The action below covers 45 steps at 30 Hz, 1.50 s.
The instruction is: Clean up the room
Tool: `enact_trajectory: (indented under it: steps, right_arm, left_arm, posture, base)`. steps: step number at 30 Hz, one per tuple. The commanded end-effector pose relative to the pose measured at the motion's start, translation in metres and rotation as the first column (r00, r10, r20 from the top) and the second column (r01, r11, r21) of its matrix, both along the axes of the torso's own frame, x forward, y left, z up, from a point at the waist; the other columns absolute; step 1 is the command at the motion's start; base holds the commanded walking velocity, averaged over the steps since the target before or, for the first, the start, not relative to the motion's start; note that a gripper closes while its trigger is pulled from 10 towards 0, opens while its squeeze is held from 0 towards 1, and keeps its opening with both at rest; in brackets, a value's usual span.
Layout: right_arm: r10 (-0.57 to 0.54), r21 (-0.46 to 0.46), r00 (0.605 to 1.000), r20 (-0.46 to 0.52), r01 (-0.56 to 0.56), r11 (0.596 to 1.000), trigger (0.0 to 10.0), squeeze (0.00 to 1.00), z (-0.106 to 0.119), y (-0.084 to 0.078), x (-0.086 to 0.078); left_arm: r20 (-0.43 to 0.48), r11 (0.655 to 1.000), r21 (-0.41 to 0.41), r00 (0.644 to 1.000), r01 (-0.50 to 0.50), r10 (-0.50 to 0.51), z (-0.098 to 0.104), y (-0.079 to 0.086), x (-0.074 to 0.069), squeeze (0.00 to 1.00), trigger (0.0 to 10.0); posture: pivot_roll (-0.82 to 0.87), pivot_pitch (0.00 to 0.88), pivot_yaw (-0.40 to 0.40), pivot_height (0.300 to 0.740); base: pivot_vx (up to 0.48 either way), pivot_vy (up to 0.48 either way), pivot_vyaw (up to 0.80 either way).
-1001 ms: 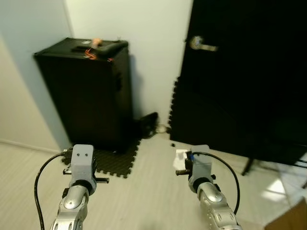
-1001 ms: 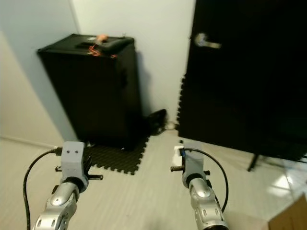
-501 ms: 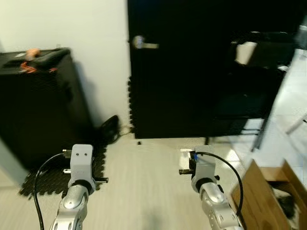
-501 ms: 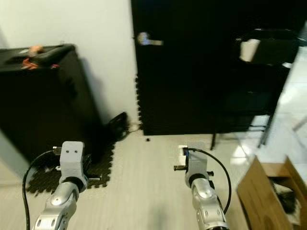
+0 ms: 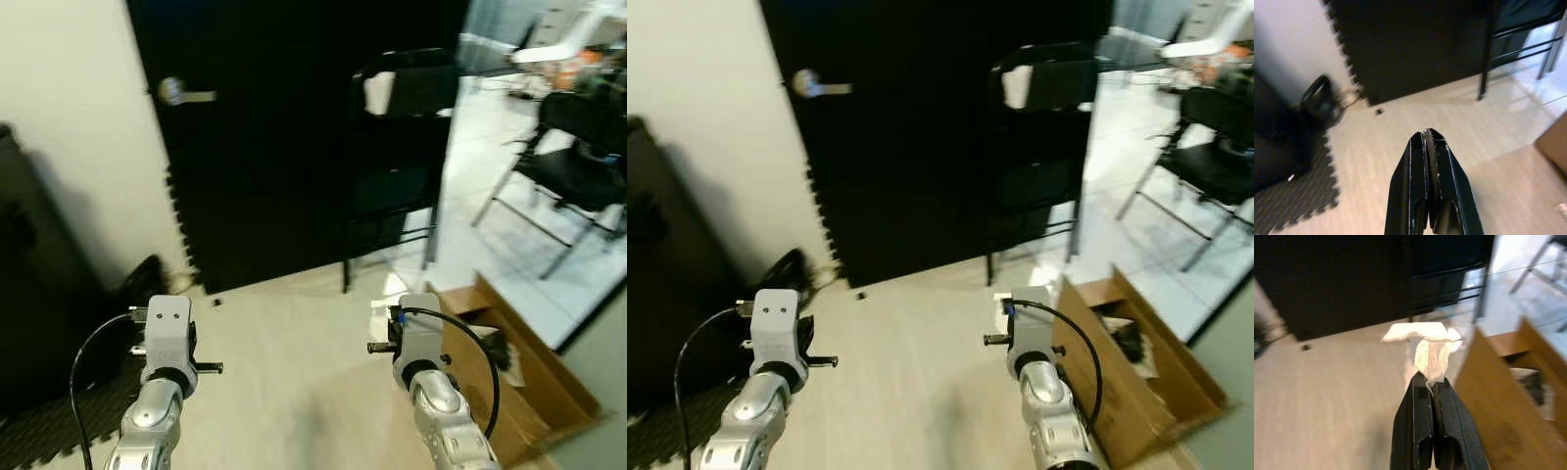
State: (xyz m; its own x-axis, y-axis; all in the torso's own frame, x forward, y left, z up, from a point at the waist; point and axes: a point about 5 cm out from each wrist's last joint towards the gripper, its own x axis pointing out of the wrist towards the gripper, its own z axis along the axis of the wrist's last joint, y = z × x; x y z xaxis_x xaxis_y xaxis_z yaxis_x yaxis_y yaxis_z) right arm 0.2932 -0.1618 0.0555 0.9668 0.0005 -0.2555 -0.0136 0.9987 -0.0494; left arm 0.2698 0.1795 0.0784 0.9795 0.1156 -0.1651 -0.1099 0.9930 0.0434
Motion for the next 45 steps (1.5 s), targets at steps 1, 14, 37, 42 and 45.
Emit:
enact_trajectory:
  steps: [1, 14, 37, 42, 45]
  right_arm:
    - [0.01, 0.008, 1.0, -0.017, -0.01, 1.0, 10.0, 0.0, -0.004, 0.006, -0.002]
    - [0.032, -0.007, 0.999, -0.023, -0.032, 0.999, 10.0, 0.0, -0.003, 0.009, 0.0]
    - [0.127, -0.012, 0.992, -0.009, -0.127, 0.992, 10.0, 0.0, 0.0, 0.02, 0.002]
    - [0.135, -0.013, 0.991, -0.009, -0.135, 0.991, 10.0, 0.0, 0.001, 0.021, 0.003]
    - [0.137, -0.013, 0.991, -0.01, -0.137, 0.99, 10.0, 0.0, 0.001, 0.021, 0.003]
  left_arm:
    - [-0.026, 1.0, 0.01, 1.0, -0.015, 0.015, -0.004, 0.004, -0.003, 0.0, 10.0]
    - [0.002, 1.0, 0.002, 1.0, -0.028, 0.028, 0.0, 0.005, 0.0, 0.0, 10.0]
    - [0.03, 0.999, -0.016, 0.999, -0.033, 0.033, 0.004, 0.004, 0.001, 0.0, 10.0]
    - [0.032, 0.999, -0.02, 0.999, -0.037, 0.038, 0.004, 0.005, 0.001, 0.0, 10.0]
    - [0.032, 0.999, -0.019, 0.999, -0.039, 0.039, 0.003, 0.005, 0.0, 0.0, 10.0]
  posture:
    - [-0.06, 0.046, 0.014, 0.708]
    - [-0.06, 0.044, 0.013, 0.708]
    - [-0.07, 0.045, 0.005, 0.708]
    - [-0.06, 0.042, -0.002, 0.708]
    - [-0.06, 0.042, -0.002, 0.708]
  base:
    - [0.0, 0.0, -0.8]
    - [0.0, 0.0, -0.8]
    - [0.146, 0.0, -0.38]
    - [0.368, 0.0, 0.0]
    - [0.36, 0.0, 0.0]
